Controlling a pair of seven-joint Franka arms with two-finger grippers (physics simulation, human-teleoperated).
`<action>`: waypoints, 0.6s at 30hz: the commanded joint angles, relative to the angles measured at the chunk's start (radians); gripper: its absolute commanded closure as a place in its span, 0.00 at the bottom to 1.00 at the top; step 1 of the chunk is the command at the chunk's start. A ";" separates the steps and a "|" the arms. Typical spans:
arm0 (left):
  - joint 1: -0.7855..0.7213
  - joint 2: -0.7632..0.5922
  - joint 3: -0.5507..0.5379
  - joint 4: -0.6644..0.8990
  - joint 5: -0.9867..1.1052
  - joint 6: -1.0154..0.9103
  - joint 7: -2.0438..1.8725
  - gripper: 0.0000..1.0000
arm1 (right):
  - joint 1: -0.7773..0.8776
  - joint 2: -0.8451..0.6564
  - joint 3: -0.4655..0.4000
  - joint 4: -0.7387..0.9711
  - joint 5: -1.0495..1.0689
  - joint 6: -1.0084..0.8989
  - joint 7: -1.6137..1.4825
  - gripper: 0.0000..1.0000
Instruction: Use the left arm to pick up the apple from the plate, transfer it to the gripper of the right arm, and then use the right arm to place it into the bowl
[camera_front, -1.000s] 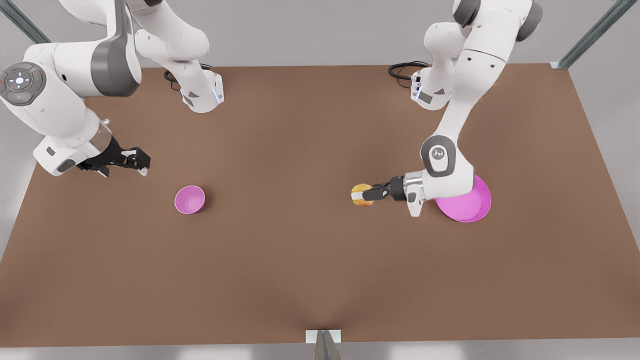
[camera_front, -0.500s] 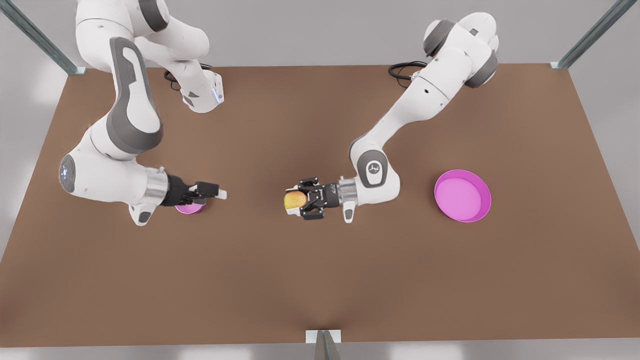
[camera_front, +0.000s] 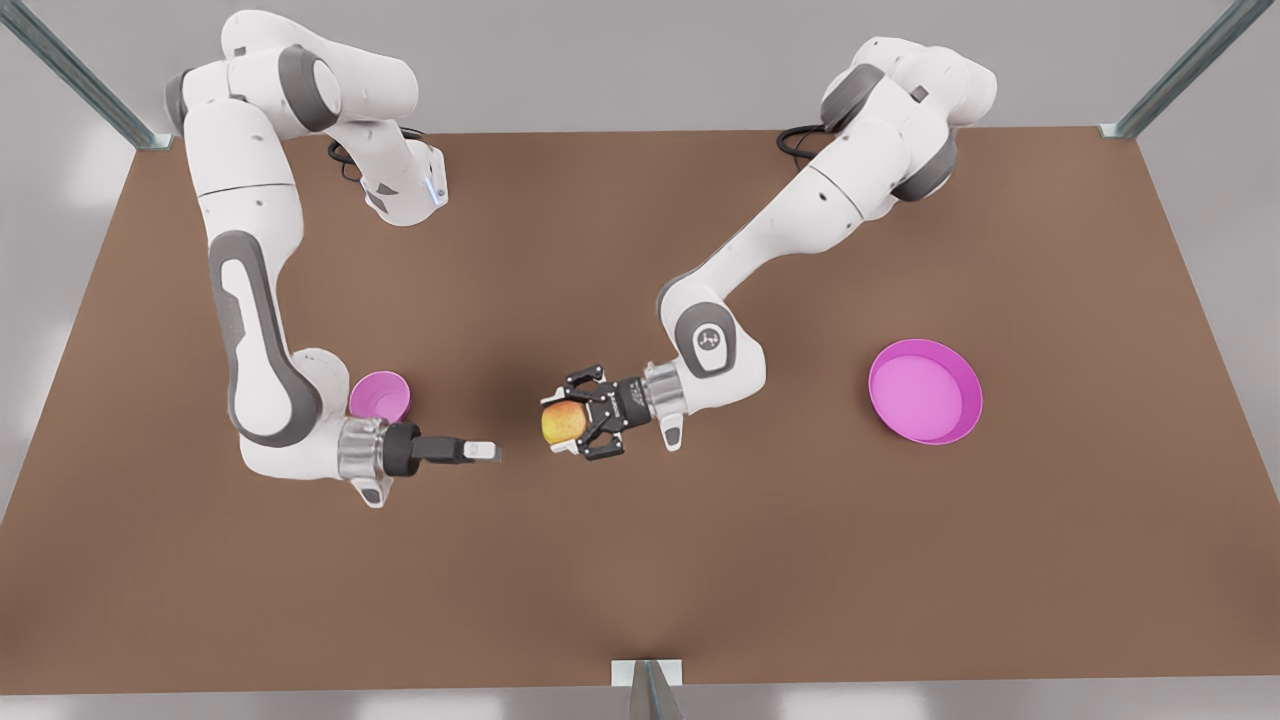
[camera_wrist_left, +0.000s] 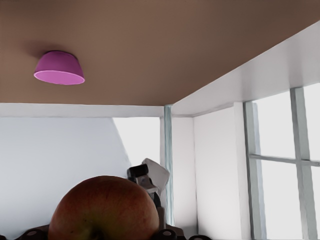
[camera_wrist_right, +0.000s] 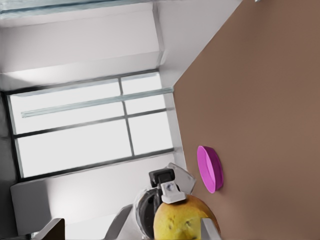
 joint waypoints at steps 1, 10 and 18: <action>0.000 0.005 0.000 0.001 -0.008 0.033 -0.169 0.30 | 0.000 0.038 0.014 0.007 0.097 -0.014 -0.688 0.00; -0.003 -0.006 -0.003 0.001 -0.006 0.053 -0.170 0.30 | -0.002 0.118 0.059 0.004 0.138 -0.085 -0.960 0.00; -0.003 -0.006 -0.003 0.001 -0.005 0.054 -0.172 0.30 | 0.046 0.161 0.059 0.021 0.141 -0.052 -0.977 0.00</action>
